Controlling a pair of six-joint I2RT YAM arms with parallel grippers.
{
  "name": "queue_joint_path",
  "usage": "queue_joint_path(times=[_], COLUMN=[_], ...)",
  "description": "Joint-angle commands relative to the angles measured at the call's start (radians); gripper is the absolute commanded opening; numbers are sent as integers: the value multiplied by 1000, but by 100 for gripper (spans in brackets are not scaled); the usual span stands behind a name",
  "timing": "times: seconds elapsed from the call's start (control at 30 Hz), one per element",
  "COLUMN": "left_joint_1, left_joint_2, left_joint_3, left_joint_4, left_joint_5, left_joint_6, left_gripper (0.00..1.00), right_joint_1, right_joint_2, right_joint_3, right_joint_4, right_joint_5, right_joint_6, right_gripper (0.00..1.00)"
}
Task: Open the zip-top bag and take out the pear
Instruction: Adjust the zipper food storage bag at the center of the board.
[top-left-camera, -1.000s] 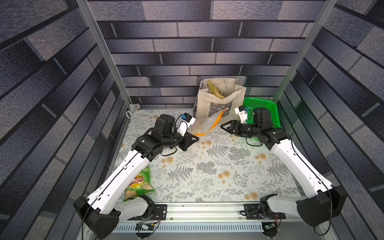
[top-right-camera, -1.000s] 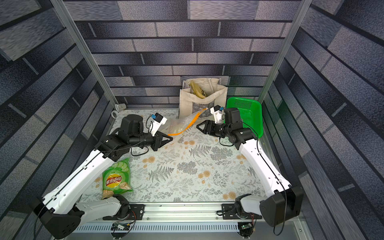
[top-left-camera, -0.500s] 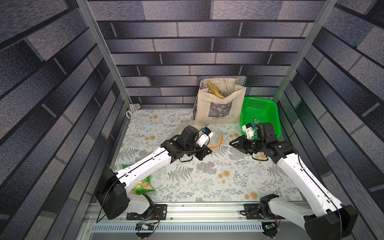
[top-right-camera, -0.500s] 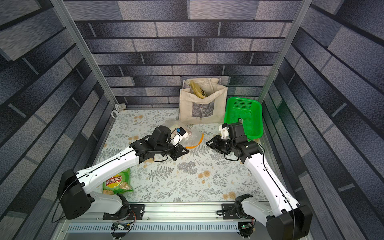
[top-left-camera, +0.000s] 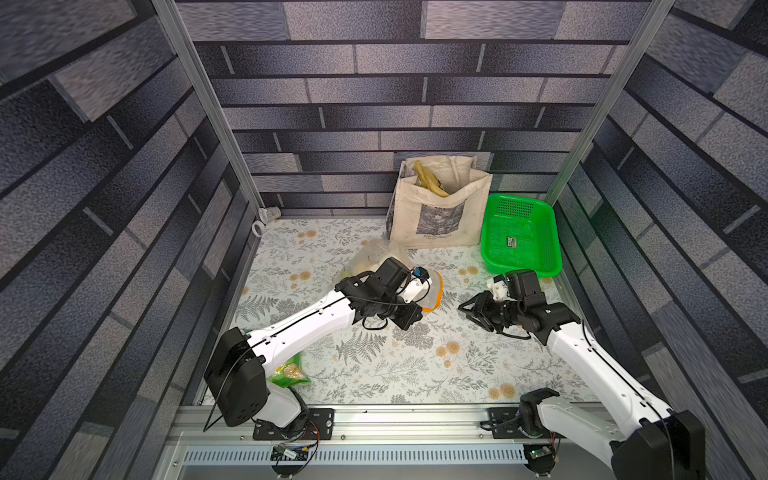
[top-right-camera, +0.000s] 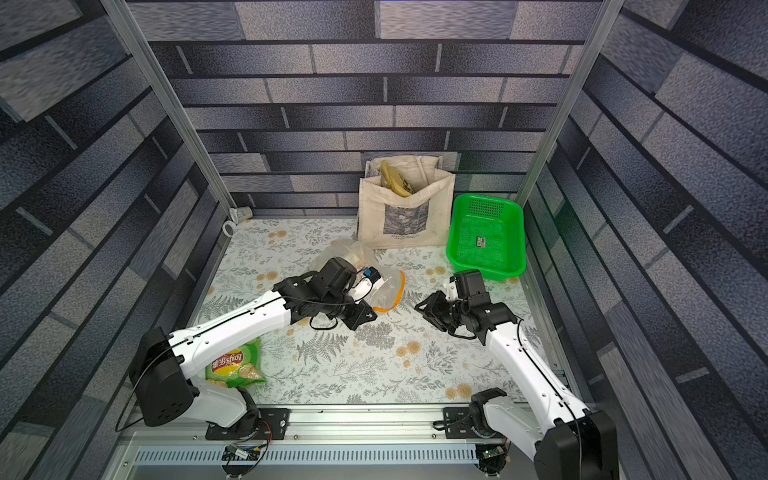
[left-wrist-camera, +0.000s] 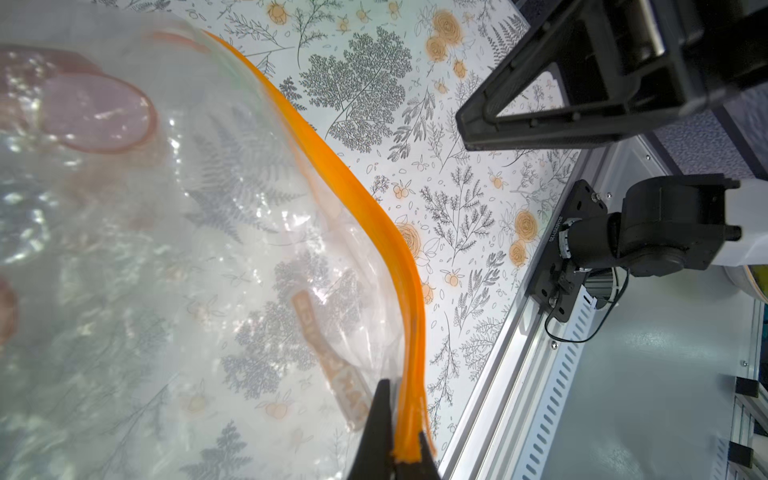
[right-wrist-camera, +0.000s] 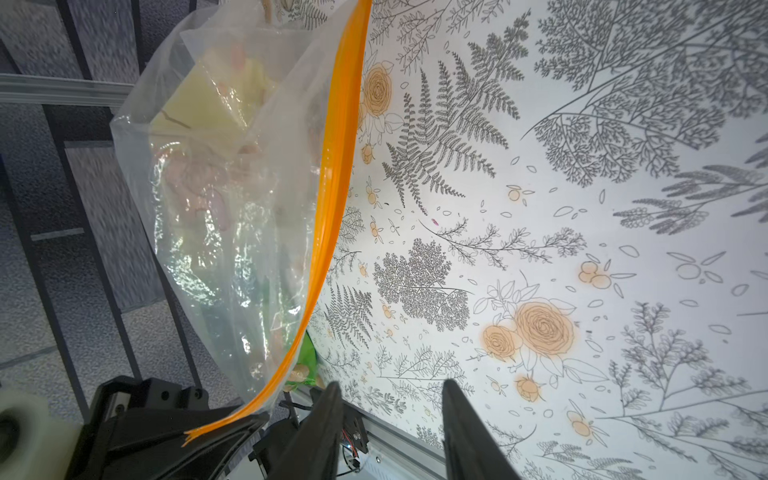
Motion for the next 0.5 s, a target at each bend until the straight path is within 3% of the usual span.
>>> queue_joint_path(times=[0.0,0.47], left_joint_1=[-3,-10], left_joint_2=[-36,-101], left_joint_3=[23,92], left_joint_4=[-59,-119], left_joint_5=[-19,-38], left_joint_6=[21,13], left_gripper=[0,0], right_joint_1=[-6,-6], right_joint_2=[0,140], right_joint_3=[-34,-74], right_joint_4=[125,365], right_joint_5=[-24,-47], right_joint_6=[79,294], right_gripper=[39,38])
